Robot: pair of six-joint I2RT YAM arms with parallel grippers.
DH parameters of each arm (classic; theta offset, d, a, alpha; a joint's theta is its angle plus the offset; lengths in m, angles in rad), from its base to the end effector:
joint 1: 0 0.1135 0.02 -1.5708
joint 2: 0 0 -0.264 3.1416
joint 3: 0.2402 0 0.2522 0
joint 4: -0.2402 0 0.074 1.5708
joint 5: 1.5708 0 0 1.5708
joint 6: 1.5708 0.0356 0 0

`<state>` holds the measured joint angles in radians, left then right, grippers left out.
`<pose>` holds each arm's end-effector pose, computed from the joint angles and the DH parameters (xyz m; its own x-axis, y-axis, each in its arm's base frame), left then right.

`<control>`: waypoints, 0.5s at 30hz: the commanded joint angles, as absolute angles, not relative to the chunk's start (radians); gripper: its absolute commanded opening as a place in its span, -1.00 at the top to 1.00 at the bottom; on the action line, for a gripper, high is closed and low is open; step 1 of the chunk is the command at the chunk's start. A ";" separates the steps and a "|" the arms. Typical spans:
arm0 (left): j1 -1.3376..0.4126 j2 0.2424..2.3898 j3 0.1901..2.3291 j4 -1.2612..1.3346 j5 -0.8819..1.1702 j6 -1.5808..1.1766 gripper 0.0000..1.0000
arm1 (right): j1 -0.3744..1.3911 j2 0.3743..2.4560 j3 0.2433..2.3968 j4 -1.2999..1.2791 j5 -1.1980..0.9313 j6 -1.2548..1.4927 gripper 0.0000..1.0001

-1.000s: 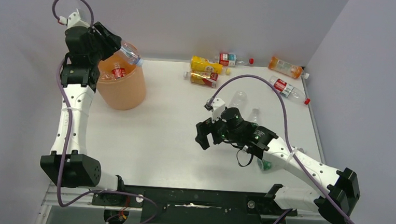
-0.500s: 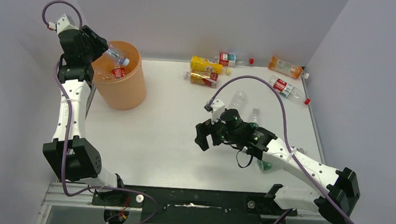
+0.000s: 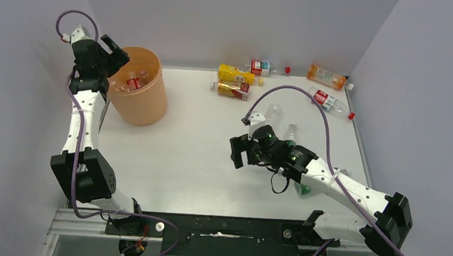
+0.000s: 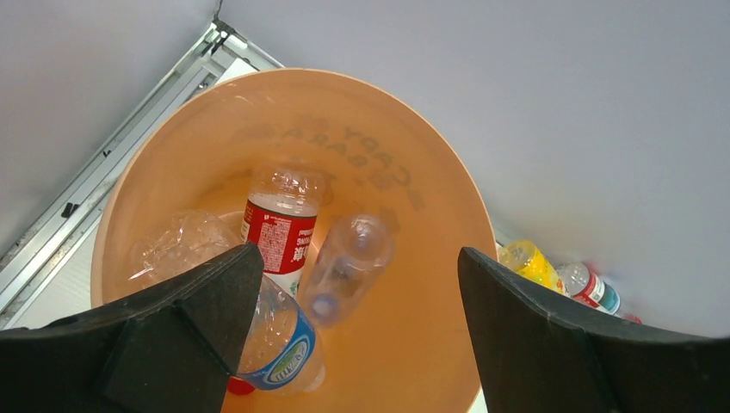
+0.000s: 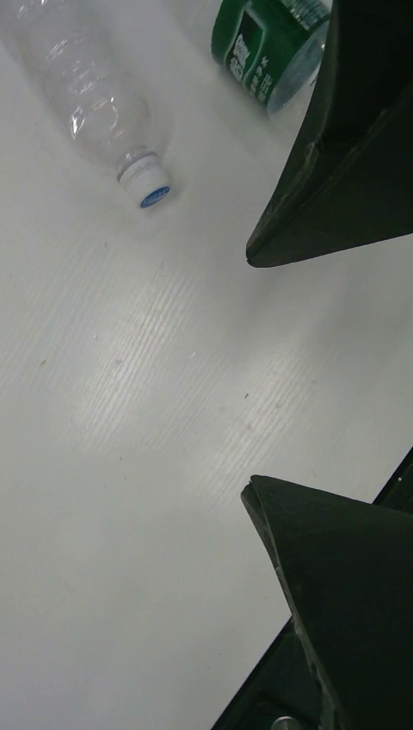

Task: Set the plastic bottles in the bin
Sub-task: Place the plastic bottle in the trash bin.

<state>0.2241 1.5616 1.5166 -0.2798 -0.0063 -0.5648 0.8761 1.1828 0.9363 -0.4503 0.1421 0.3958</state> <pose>0.3596 0.0822 0.3914 -0.1408 -0.5810 -0.8016 -0.3592 0.7845 -0.5056 0.1678 0.1935 0.2862 -0.6455 -0.1784 -0.7427 -0.4792 0.8518 0.2118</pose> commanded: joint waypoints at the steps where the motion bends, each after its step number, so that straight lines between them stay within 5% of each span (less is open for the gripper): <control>1: 0.242 1.496 1.483 -0.226 0.070 -0.601 -0.68 | 0.846 1.121 0.943 -0.493 0.288 0.486 -0.95; 15: 0.046 1.198 1.230 -0.239 0.169 -0.675 -0.69 | 0.748 1.064 0.916 -0.685 0.555 0.794 -0.95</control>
<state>0.1318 1.2804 1.2663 -0.2653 0.1341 -0.6682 0.7532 1.1252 0.9253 -0.6495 0.4614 0.6701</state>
